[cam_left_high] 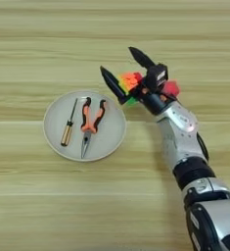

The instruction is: Move the objects on the table

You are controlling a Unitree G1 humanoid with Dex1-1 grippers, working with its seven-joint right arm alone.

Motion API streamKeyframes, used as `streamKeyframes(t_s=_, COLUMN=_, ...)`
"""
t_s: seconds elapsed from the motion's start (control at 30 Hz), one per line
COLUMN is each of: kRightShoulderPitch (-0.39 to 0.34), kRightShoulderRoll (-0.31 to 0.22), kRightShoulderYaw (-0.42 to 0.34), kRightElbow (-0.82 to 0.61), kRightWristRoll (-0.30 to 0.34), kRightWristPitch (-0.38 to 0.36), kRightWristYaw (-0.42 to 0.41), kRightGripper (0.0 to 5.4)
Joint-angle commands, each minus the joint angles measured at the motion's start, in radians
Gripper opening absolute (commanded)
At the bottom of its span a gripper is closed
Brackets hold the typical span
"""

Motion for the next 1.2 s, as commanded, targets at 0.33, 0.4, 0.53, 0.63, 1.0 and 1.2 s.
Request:
streamKeyframes(t_s=0.33, kRightShoulderPitch=0.030, kRightShoulderRoll=-0.022, kRightShoulderYaw=0.126, kRightElbow=-0.175, kRightWristRoll=-0.047, kRightWristPitch=0.291, kRightWristYaw=0.090, kRightGripper=5.39)
streamKeyframes(t_s=0.4, kRightShoulderPitch=0.034, kRightShoulderRoll=-0.024, kRightShoulderYaw=0.141, kRightElbow=-0.185, kRightWristRoll=-0.077, kRightWristPitch=0.339, kRightWristYaw=0.059, kRightGripper=5.39)
streamKeyframes(t_s=0.53, kRightShoulderPitch=0.041, kRightShoulderRoll=-0.014, kRightShoulderYaw=0.140, kRightElbow=-0.245, kRightWristRoll=-0.076, kRightWristPitch=0.461, kRightWristYaw=0.018, kRightGripper=5.39)
streamKeyframes(t_s=0.63, kRightShoulderPitch=0.060, kRightShoulderRoll=-0.010, kRightShoulderYaw=0.155, kRightElbow=-0.370, kRightWristRoll=-0.068, kRightWristPitch=0.624, kRightWristYaw=-0.024, kRightGripper=5.39)
streamKeyframes(t_s=1.0, kRightShoulderPitch=0.054, kRightShoulderRoll=-0.022, kRightShoulderYaw=0.220, kRightElbow=-0.671, kRightWristRoll=-0.166, kRightWristPitch=1.083, kRightWristYaw=-0.243, kRightGripper=5.39)
streamKeyframes(t_s=1.2, kRightShoulderPitch=0.067, kRightShoulderRoll=-0.037, kRightShoulderYaw=0.269, kRightElbow=-0.733, kRightWristRoll=-0.197, kRightWristPitch=1.170, kRightWristYaw=-0.266, kRightGripper=5.39)
